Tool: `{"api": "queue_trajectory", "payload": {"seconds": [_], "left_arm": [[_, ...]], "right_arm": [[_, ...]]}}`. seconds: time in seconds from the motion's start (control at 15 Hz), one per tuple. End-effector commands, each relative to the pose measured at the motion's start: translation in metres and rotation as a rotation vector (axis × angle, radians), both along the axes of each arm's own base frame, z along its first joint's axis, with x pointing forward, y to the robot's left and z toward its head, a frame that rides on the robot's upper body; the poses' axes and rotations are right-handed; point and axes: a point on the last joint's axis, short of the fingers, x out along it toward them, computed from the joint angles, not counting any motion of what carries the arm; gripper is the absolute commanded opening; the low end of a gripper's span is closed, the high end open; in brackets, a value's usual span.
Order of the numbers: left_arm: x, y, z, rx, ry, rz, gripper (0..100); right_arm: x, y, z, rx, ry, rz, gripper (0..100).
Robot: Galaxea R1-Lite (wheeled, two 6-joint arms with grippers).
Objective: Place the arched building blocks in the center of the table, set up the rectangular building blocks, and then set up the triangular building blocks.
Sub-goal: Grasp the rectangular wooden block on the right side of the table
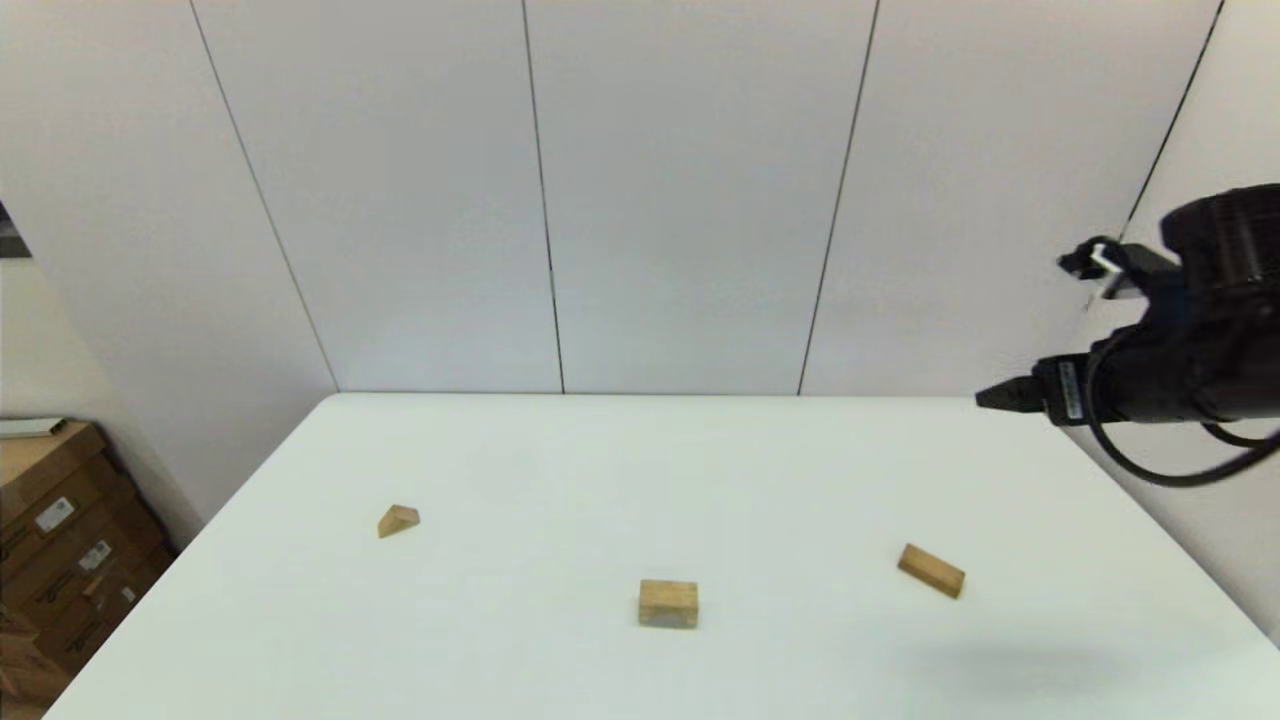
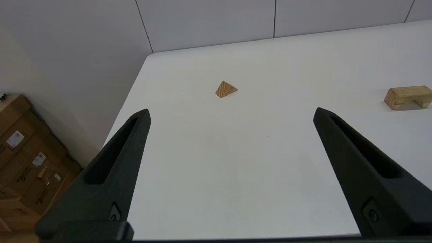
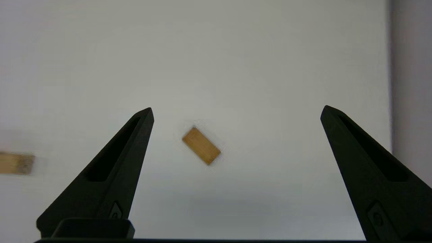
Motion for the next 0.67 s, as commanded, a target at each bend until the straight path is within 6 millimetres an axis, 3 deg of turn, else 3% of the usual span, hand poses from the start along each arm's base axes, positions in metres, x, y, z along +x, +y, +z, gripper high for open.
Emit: {"api": "queue_trajectory", "payload": {"seconds": [0.07, 0.27, 0.67], "left_arm": [[0.000, 0.000, 0.000, 0.000, 0.001, -0.001, 100], [0.000, 0.000, 0.000, 0.000, 0.001, 0.000, 100], [0.000, 0.000, 0.000, 0.000, 0.001, -0.001, 100]], "right_arm": [[0.029, 0.003, -0.069, -0.085, 0.520, 0.170, 100], [0.028, 0.004, -0.086, -0.127, 0.637, 0.289, 100], [0.036, 0.006, -0.108, -0.136, 0.679, 0.432, 100]]}}
